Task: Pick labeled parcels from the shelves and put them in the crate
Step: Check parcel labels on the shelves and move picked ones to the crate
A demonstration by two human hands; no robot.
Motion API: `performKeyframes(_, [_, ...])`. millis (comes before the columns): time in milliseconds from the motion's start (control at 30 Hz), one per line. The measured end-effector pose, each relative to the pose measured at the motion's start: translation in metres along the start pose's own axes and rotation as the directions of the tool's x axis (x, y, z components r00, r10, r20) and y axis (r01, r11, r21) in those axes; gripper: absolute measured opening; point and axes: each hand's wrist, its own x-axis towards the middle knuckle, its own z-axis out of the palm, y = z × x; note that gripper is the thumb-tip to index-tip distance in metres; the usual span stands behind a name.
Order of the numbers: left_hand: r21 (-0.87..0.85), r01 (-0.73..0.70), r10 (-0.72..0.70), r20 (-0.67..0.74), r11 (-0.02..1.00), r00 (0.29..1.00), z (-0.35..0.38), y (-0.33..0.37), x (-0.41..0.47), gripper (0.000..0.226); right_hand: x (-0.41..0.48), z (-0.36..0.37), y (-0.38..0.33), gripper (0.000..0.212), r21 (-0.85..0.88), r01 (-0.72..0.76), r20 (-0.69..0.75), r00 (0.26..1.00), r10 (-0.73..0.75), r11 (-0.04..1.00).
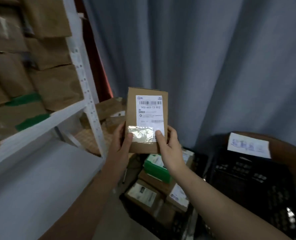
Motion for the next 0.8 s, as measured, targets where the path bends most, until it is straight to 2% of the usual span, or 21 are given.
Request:
performKeyframes(100, [0.007, 0.062, -0.062, 0.088, 0.998, 0.994, 0.043, -0.020, 0.011, 0.040, 0.006, -0.042, 0.023, 0.047, -0.011, -0.081, -0.050, 0.996, 0.080, 0.997])
performKeyframes(267, [0.066, 0.195, -0.205, 0.195, 0.979, 0.959, 0.095, -0.057, 0.032, 0.044, 0.017, -0.093, 0.059, 0.040, 0.104, -0.225, -0.122, 0.964, 0.237, 0.969])
performKeyframes(467, [0.149, 0.351, -0.381, 0.323, 0.924, 0.866, 0.143, -0.111, 0.061, 0.044, 0.031, -0.125, 0.113, 0.061, 0.219, -0.386, -0.152, 0.893, 0.423, 0.896])
performKeyframes(600, [0.241, 0.402, -0.469, 0.450, 0.883, 0.760, 0.166, -0.147, 0.092, 0.046, 0.051, -0.136, 0.147, 0.060, 0.210, -0.473, -0.242, 0.823, 0.514, 0.856])
performKeyframes(667, [0.294, 0.415, -0.508, 0.531, 0.861, 0.678, 0.171, -0.164, 0.111, 0.050, 0.063, -0.141, 0.162, 0.058, 0.212, -0.490, -0.302, 0.790, 0.534, 0.845])
performKeyframes(800, [0.436, 0.328, -0.545, 0.673, 0.838, 0.500, 0.179, -0.202, 0.145, 0.048, 0.083, -0.144, 0.197, 0.060, 0.216, -0.542, -0.420, 0.699, 0.578, 0.812])
